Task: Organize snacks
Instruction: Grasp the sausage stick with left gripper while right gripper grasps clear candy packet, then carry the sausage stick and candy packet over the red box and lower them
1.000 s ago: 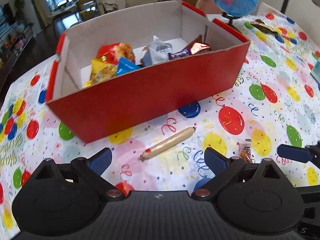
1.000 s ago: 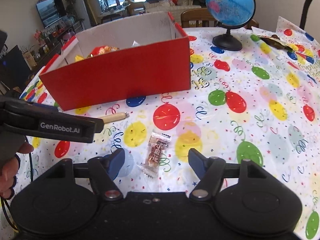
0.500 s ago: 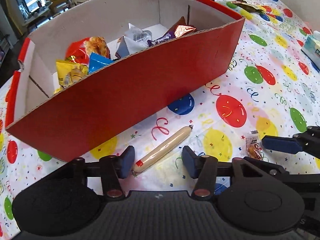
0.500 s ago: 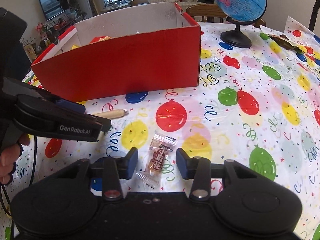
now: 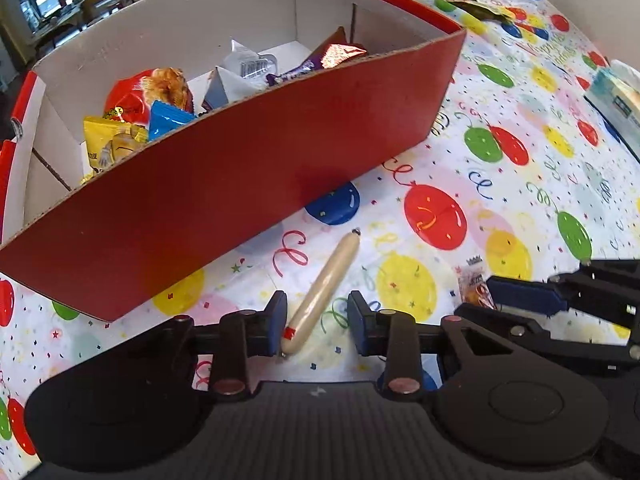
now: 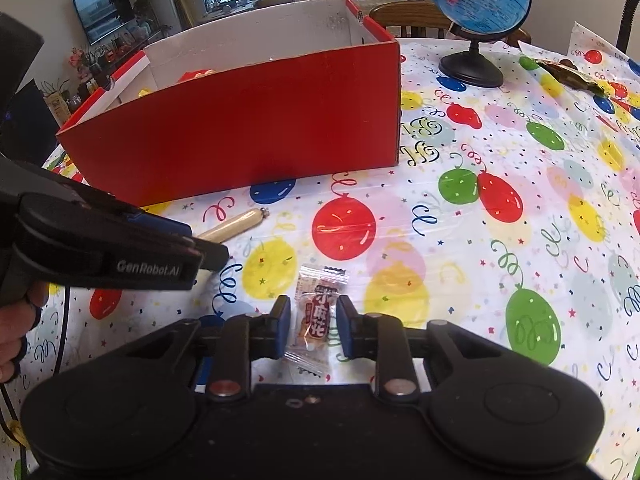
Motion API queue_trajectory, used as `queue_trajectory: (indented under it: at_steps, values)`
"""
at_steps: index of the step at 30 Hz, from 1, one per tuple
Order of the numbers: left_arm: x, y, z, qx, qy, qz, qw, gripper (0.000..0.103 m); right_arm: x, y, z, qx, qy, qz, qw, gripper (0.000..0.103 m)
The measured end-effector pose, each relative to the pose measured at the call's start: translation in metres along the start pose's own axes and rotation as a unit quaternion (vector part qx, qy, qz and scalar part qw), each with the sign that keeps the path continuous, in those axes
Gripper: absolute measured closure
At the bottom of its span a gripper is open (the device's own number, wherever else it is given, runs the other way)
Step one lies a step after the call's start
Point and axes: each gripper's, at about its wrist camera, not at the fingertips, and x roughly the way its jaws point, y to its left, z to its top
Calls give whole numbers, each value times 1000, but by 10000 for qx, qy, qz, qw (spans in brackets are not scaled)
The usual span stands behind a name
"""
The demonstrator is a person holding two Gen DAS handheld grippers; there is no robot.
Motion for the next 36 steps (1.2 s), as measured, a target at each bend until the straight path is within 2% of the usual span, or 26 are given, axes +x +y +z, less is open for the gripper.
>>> queue_trajectory:
  at_steps: [3, 6, 11, 23, 36]
  values:
    - [-1, -1, -1, -35, -44, 31, 10000, 88, 0, -1, -1, 3, -18, -42, 10000, 86]
    - [-2, -2, -4, -90, -60, 18, 9999, 92, -2, -2, -2, 68, -59, -44, 9999, 87]
    - [-5, 6, -6, -526, 14, -102, 9986, 92, -7, -7, -3, 195, -154, -41, 9997, 88]
    - [-33, 11, -24, -995, -58, -67, 9950, 92, -33, -2, -4, 165, -340, -16, 9993, 88]
    - [-94, 10, -41, -1299, -564, -13, 9899, 92, -79, 13, -1, -122, -728, 66, 9972, 88]
